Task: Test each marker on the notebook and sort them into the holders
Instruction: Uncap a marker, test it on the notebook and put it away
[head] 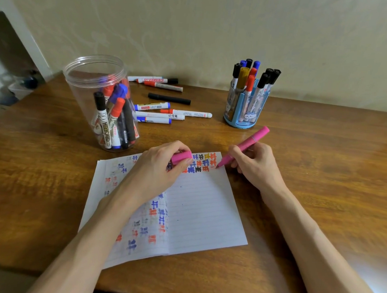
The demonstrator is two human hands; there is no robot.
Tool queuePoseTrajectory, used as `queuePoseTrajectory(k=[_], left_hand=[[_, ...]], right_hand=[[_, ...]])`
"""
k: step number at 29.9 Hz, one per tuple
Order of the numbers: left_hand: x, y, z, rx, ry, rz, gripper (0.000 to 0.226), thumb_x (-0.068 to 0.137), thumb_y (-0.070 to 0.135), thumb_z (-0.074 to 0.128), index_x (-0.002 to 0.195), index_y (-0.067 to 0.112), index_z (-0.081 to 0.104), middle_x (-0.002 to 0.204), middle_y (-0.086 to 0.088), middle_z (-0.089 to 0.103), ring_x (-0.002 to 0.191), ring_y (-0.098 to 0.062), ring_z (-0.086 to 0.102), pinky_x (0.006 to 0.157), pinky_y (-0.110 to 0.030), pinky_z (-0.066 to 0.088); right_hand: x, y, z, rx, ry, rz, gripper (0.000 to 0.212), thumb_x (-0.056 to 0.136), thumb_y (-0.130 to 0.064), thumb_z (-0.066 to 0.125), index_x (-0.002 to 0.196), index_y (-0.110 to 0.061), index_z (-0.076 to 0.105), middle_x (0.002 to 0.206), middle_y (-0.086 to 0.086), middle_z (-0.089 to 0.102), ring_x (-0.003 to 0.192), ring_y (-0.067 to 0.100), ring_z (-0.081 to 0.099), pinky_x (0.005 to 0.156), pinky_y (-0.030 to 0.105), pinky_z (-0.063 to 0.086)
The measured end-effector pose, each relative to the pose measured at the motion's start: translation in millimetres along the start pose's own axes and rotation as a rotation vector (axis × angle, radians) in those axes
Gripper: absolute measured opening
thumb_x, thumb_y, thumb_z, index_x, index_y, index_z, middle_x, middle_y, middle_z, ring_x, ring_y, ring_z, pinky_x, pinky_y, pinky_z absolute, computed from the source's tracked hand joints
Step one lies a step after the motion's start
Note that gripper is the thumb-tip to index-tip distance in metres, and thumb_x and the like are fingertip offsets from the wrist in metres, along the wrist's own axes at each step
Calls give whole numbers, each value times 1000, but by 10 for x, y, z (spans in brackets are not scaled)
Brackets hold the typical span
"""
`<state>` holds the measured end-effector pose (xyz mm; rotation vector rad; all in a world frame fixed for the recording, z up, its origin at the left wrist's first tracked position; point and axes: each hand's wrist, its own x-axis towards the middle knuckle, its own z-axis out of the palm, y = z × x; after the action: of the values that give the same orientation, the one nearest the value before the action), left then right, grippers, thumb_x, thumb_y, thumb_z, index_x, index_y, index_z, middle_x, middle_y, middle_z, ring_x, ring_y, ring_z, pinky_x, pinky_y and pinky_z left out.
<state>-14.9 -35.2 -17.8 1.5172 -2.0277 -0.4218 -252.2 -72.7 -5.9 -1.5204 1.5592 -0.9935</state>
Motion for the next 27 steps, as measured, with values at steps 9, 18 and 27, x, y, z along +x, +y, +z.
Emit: queuePoseTrajectory(k=[9, 18, 27], left_hand=[[1, -2, 0, 3, 6, 10, 25, 98, 40, 61, 121, 29, 60, 107, 21, 59, 93, 8, 58, 68, -11, 47], [-4, 0, 2, 2, 4, 7, 26, 97, 40, 62, 121, 29, 60, 106, 19, 61, 89, 8, 58, 67, -10, 46], [1, -11, 7, 9, -1, 12, 26, 97, 39, 62, 121, 29, 60, 107, 19, 61, 90, 4, 59, 71, -12, 49]], right_hand=[[-10, 3, 22, -50, -63, -65, 12, 97, -23, 68, 93, -14, 75, 73, -2, 76, 61, 2, 68, 61, 19, 56], [13, 27, 3, 67, 4, 19, 17, 99, -26, 68, 99, -11, 74, 81, 1, 76, 67, 7, 68, 67, 25, 55], [18, 32, 7, -24, -67, -43, 13, 98, -23, 68, 95, -13, 76, 72, -2, 75, 61, 2, 67, 61, 17, 54]])
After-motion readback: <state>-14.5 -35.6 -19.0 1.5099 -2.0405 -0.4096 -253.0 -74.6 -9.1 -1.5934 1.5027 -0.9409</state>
